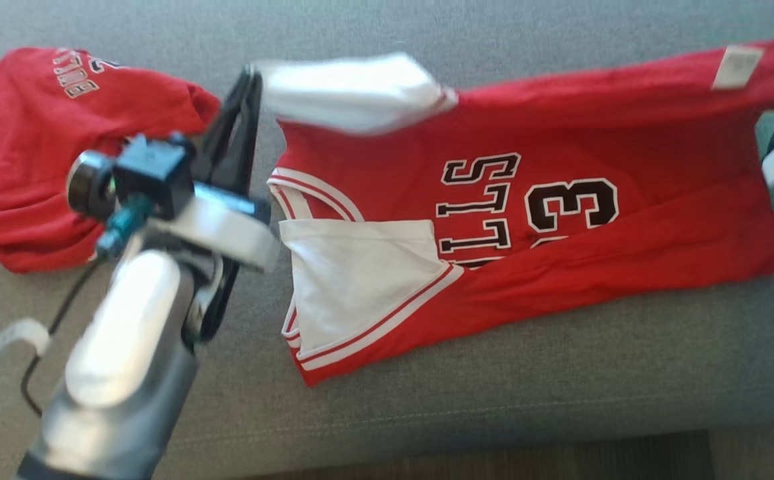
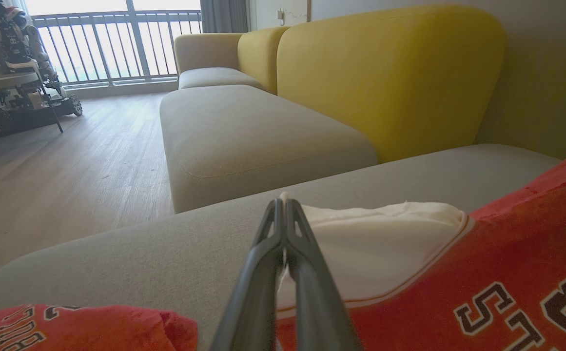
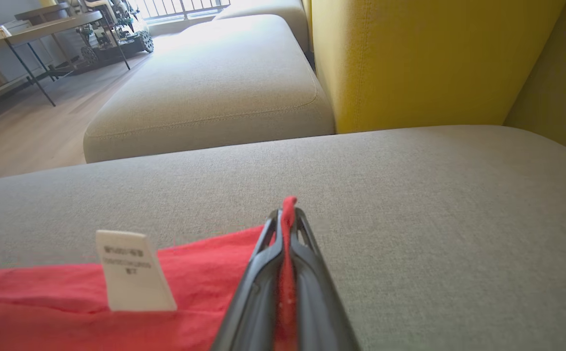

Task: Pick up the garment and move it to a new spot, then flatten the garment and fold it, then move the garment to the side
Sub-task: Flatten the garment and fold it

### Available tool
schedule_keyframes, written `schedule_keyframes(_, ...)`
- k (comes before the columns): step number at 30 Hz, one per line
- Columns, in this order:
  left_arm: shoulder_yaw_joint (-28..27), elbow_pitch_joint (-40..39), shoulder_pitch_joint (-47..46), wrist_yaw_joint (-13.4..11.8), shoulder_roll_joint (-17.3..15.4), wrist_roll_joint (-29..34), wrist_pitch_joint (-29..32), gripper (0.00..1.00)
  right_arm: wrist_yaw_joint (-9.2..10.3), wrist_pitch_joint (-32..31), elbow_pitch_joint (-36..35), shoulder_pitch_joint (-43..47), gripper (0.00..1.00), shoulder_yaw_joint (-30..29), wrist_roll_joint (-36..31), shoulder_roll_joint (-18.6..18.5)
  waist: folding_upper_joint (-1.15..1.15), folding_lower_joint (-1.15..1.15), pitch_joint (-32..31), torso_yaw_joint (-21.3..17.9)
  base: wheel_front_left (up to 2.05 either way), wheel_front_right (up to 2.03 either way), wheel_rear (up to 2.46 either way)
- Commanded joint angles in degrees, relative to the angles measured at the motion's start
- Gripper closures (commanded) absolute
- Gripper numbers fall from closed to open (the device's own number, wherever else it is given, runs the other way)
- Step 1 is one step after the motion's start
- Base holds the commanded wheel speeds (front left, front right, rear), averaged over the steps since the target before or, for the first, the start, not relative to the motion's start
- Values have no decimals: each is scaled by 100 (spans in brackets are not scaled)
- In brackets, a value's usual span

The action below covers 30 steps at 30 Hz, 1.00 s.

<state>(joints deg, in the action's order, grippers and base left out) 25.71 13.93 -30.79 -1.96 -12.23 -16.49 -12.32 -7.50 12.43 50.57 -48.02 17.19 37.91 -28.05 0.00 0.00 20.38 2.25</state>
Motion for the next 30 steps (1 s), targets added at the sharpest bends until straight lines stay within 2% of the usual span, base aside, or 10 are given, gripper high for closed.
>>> schedule_keyframes(1,-170,-258,-6,9,-241,-33,47,100,1,-9,-163,152,100,76,44,-168,0,0,-90,13,0,0,0)
schedule_keyframes(9,14,-677,888,-24,-559,-67,390,100,1,-136,-337,735,100,123,267,-338,0,0,-451,114,0,0,0)
schedule_keyframes(25,815,-1543,1908,300,-1048,91,1038,100,1,-1107,-694,1633,100,135,513,-554,0,0,-830,190,0,0,0)
schedule_keyframes(28,849,-1652,2014,275,-1088,72,1101,100,1,-1258,-693,1737,100,66,556,-548,0,0,-851,202,0,0,0)
schedule_keyframes(29,850,-1664,2035,264,-1101,66,1118,100,1,-1318,-684,1769,81,43,564,-549,0,0,-857,204,0,0,0)
schedule_keyframes(30,851,-1668,2051,255,-1112,58,1136,100,1,-1360,-686,1797,9,23,560,-549,0,0,-861,205,0,0,0)
